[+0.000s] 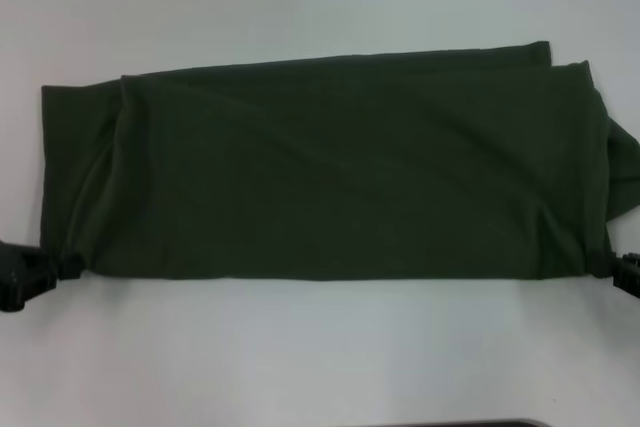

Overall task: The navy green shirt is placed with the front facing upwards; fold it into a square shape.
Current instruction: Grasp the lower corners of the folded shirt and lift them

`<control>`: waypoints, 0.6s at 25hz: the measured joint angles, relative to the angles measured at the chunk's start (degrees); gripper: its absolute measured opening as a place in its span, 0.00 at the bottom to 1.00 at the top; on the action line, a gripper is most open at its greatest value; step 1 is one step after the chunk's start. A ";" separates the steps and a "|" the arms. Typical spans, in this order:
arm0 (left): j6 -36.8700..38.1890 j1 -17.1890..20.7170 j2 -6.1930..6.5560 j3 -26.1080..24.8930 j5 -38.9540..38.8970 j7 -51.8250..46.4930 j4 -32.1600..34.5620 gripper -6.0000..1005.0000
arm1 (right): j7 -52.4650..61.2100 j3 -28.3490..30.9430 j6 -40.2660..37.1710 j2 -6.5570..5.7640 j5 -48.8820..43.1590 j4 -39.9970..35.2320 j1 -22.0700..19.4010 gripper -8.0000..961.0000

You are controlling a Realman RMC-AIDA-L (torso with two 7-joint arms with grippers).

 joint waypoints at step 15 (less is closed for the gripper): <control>0.14 2.47 -0.47 -3.50 1.89 -0.21 -0.16 0.04 | -1.35 4.48 1.40 0.00 -1.17 0.26 -1.94 0.04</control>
